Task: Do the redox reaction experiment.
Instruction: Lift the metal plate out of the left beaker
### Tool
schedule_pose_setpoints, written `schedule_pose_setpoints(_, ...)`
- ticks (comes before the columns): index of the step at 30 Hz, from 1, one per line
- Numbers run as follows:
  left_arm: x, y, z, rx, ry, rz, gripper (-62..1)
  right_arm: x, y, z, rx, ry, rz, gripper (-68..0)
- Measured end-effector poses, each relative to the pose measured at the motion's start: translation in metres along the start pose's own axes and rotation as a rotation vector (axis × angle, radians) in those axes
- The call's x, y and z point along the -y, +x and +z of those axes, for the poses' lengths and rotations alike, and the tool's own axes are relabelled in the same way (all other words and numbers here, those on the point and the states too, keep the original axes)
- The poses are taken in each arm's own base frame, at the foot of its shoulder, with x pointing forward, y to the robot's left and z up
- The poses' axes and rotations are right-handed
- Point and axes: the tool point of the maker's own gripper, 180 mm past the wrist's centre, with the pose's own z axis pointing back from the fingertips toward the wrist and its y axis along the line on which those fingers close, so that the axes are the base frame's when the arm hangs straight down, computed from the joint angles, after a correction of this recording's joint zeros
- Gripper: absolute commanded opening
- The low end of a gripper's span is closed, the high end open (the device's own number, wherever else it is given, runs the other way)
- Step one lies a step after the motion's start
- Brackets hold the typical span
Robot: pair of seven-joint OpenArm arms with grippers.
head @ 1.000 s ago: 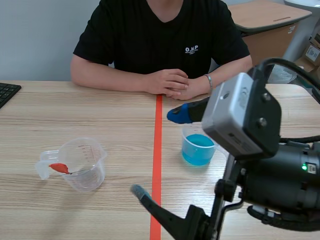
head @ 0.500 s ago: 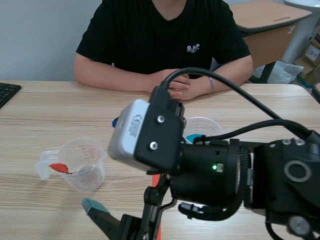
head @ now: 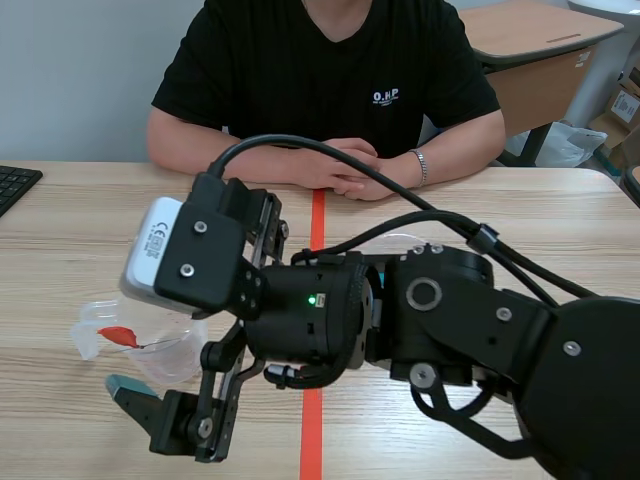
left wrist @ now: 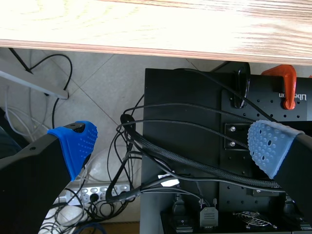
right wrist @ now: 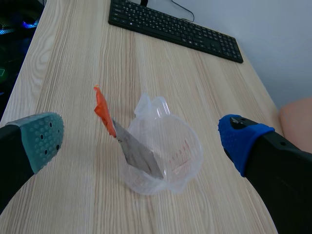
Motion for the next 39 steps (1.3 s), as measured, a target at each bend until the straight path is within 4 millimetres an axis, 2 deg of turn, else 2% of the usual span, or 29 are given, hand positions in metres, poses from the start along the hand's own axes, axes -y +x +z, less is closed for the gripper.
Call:
schedule_pose_setpoints(5, 0.0, 0.0, 0.0, 0.0, 0.0, 0.0, 1.4, 0.0058, -0.0029, -0.0097, -0.001, -0.007, 0.004, 0.4)
schedule_pose_setpoints(12, 0.0, 0.0, 0.0, 0.0, 0.0, 0.0, 1.4, 0.0101, -0.0033, -0.0102, 0.001, -0.013, 0.012, 0.4)
schedule_pose_setpoints(20, 0.0, 0.0, 0.0, 0.0, 0.0, 0.0, 1.4, 0.01, -0.0003, -0.0102, 0.018, -0.013, 0.012, -19.7)
schedule_pose_setpoints(27, 0.0, 0.0, 0.0, 0.0, 0.0, 0.0, 1.4, 0.0099, 0.0012, -0.0107, 0.024, -0.013, 0.012, -32.6)
schedule_pose_setpoints(33, 0.0, 0.0, 0.0, 0.0, 0.0, 0.0, 1.4, 0.0099, 0.0013, -0.0121, 0.02, -0.014, 0.011, -49.0)
schedule_pose_setpoints(39, 0.0, 0.0, 0.0, 0.0, 0.0, 0.0, 1.4, 0.0099, 0.0011, -0.0122, 0.019, -0.014, 0.011, -60.3)
